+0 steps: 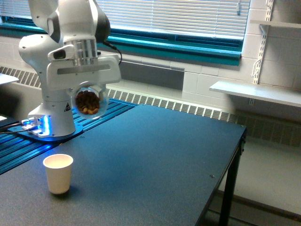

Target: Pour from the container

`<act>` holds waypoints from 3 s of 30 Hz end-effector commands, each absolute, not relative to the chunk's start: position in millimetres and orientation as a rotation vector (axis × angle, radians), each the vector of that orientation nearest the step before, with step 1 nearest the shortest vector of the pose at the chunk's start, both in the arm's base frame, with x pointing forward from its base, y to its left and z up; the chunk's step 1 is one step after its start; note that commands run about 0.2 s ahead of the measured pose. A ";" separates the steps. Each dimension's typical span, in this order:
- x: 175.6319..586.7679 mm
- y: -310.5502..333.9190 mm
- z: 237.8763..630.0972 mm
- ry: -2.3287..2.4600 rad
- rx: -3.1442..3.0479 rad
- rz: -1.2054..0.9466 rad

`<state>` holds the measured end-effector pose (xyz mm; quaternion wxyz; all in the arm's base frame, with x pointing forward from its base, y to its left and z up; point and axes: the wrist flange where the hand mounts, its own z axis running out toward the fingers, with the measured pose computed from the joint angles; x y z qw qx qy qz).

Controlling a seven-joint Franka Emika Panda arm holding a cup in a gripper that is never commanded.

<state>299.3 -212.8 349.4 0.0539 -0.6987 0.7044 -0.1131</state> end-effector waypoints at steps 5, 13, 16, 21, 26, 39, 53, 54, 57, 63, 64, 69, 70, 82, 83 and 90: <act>285.8 -223.0 332.9 2.205 -2.041 -0.290; 272.4 -230.7 319.8 2.251 -2.001 -0.257; 264.6 -236.0 314.2 2.280 -1.984 -0.239; 258.1 -245.6 309.4 2.314 -1.953 -0.217; 250.2 -245.5 299.0 2.331 -1.929 -0.198; 244.9 -248.6 286.0 2.346 -1.914 -0.117; 242.3 -248.4 263.5 2.367 -1.898 -0.079; 242.4 -247.6 261.9 2.366 -1.898 -0.075; 253.0 -258.2 272.4 2.362 -1.891 -0.063; 256.7 -258.0 268.4 2.359 -1.899 -0.038; 256.8 -259.7 268.7 2.362 -1.899 -0.032; 256.1 -266.4 266.6 2.381 -1.895 -0.014; 255.5 -266.8 265.2 2.385 -1.894 -0.009; 255.3 -254.6 245.5 2.383 -1.903 0.033; 255.9 -253.4 244.6 2.379 -1.907 0.036; 257.6 -246.9 240.1 2.367 -1.919 0.046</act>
